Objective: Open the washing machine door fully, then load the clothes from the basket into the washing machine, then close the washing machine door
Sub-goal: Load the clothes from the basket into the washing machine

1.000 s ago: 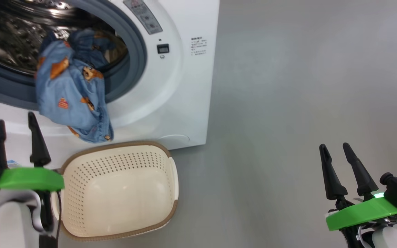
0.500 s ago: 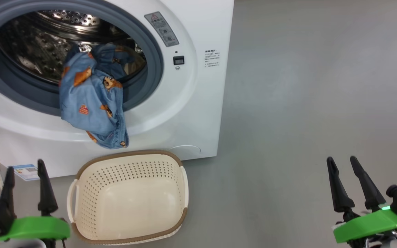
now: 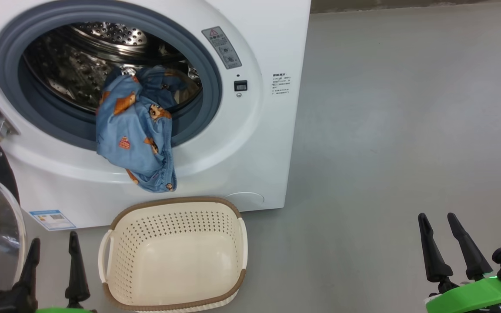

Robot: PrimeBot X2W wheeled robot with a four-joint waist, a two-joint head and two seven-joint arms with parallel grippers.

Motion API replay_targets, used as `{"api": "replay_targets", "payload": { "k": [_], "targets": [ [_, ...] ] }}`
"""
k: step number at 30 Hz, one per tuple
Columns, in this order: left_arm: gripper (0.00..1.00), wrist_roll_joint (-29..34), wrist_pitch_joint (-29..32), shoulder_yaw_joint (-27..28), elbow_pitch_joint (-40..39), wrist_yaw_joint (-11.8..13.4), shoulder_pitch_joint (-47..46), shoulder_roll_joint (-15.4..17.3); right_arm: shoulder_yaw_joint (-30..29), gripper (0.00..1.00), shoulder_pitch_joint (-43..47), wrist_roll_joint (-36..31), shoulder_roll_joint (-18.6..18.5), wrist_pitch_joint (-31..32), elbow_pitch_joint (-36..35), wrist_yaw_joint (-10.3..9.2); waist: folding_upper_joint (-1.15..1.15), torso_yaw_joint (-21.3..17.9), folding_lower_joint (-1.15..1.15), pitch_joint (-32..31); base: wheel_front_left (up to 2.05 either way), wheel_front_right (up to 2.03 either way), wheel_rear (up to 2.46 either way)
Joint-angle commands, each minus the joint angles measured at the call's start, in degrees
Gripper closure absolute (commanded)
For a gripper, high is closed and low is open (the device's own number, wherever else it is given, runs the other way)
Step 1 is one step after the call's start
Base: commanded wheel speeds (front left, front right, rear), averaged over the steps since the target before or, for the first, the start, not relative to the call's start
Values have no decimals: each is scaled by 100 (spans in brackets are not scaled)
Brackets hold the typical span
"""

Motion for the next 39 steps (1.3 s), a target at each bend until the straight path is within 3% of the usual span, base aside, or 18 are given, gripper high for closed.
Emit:
{"api": "replay_targets", "payload": {
  "k": [1, 20, 39],
  "targets": [
    [0, -64, -36, 141, -200, -27, -18, 118, 78, 0, -44, 3, -124, -47, -148, 32, 0, 6, 0, -2, 0, 0, 0],
    [0, -163, -36, 134, -419, -27, 189, 54, 64, 0, -110, 3, -116, -47, -198, 32, 0, -81, 0, 149, 0, 0, 0],
    [0, -376, -36, -156, 326, -27, -707, 153, 139, 0, -582, -52, 80, -47, -328, 32, 0, -279, 0, 1162, 0, 0, 0]
  ]
}}
